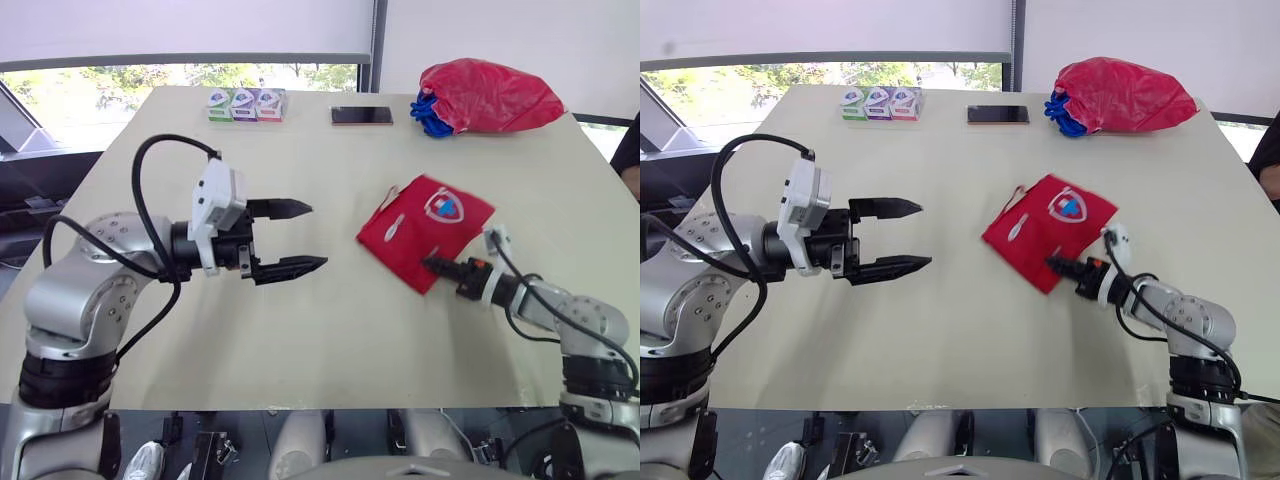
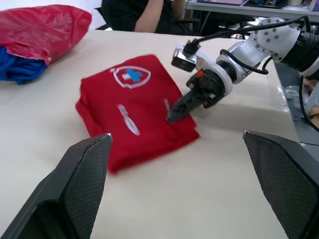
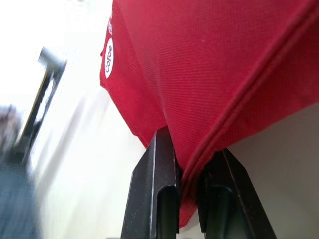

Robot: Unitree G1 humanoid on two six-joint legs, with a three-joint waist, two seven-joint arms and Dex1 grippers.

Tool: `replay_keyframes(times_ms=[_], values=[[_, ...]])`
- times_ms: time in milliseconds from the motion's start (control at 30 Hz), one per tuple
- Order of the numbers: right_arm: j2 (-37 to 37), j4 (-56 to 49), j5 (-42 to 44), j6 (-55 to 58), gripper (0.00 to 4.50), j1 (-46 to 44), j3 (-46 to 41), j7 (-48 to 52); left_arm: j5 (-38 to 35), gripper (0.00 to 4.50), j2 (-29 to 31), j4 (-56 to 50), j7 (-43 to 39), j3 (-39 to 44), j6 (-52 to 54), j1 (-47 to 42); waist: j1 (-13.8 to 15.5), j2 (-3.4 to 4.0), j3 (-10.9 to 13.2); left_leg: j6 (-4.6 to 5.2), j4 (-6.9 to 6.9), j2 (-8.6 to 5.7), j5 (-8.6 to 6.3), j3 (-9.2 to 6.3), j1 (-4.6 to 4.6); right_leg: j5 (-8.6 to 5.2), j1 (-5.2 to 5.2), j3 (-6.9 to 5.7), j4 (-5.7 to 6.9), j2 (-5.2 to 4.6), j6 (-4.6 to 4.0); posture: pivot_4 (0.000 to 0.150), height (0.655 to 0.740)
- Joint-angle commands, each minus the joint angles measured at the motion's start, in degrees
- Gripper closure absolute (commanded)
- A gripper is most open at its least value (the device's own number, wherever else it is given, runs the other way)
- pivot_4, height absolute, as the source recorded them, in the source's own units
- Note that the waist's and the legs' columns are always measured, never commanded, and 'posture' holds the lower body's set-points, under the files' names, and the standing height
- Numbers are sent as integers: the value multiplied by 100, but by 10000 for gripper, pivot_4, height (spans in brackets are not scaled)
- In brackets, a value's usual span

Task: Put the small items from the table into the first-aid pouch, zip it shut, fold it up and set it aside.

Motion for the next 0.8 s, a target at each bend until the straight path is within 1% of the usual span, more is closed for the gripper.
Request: replay_keyframes(times_ms=[33,100,200,233,300,433,533,567,633,667,700,800], values=[[129,649,78,-1015,44674,-1005,-1022,-928,-179,0,2,115,275,218,48,-539,-11,4,2,0,-1,-6,0,-2,-1,1,-1,0,-1,0,0,1500,7400],[252,1302,-42,-1598,44674,-1547,-1308,-1395,-258,0,-14,134,390,196,146,-698,-29,6,3,0,-12,-21,0,-2,-2,2,-5,1,-4,-1,-2,1500,7400],[355,2165,-285,-2402,44674,-2127,-1562,-1892,-267,0,-37,158,523,156,191,-816,-58,7,2,-11,-35,-21,4,-5,2,1,-7,0,-7,-2,-4,1500,7400],[381,2599,-446,-2885,44674,-2355,-1643,-2122,-276,0,-38,151,575,162,216,-837,-67,7,2,-24,-52,-21,12,-5,2,0,-8,-1,-12,-3,-5,1500,7400],[375,3303,-652,-3503,44674,-2673,-1732,-2380,-308,0,-50,117,672,176,270,-856,-97,7,3,-27,-70,-25,14,-3,1,0,-13,0,-13,-8,-5,1500,7400],[360,4097,-721,-3917,44674,-2968,-1758,-2363,-379,0,-48,21,800,228,293,-764,-140,7,3,-29,-84,-31,15,-2,-8,0,-19,0,-15,-20,-4,1500,7400],[297,4318,-796,-4006,44674,-2967,-1679,-2256,-406,0,-23,-46,885,278,287,-665,-166,7,3,-28,-84,-29,15,-2,-7,1,-18,3,-15,-25,-3,1500,7400],[274,4297,-793,-3983,40546,-2917,-1688,-2272,-424,0,-8,-81,904,312,289,-608,-165,7,3,-28,-84,-28,15,-4,-5,1,-17,2,-14,-25,-3,1500,7400],[228,4196,-789,-3914,34798,-2810,-1668,-2223,-469,0,16,-149,926,366,289,-509,-160,7,3,-28,-84,-28,15,-4,-3,0,-17,1,-21,-25,-4,1500,7400],[197,4073,-794,-3815,30340,-2721,-1626,-2195,-492,0,22,-181,935,395,288,-456,-158,7,3,-27,-83,-28,14,-6,-2,0,-17,0,-21,-25,-4,1500,7400],[158,3885,-830,-3701,24851,-2594,-1526,-2109,-530,0,13,-197,954,433,296,-406,-158,7,3,-26,-83,-28,14,-7,-2,0,-17,0,-21,-25,-4,1500,7400],[-22,2933,-955,-3155,10983,-1968,-995,-1635,-628,0,44,-246,844,547,254,-119,-148,7,2,-13,-80,-27,7,-10,0,0,-16,-1,-16,-25,-4,1500,7400]])
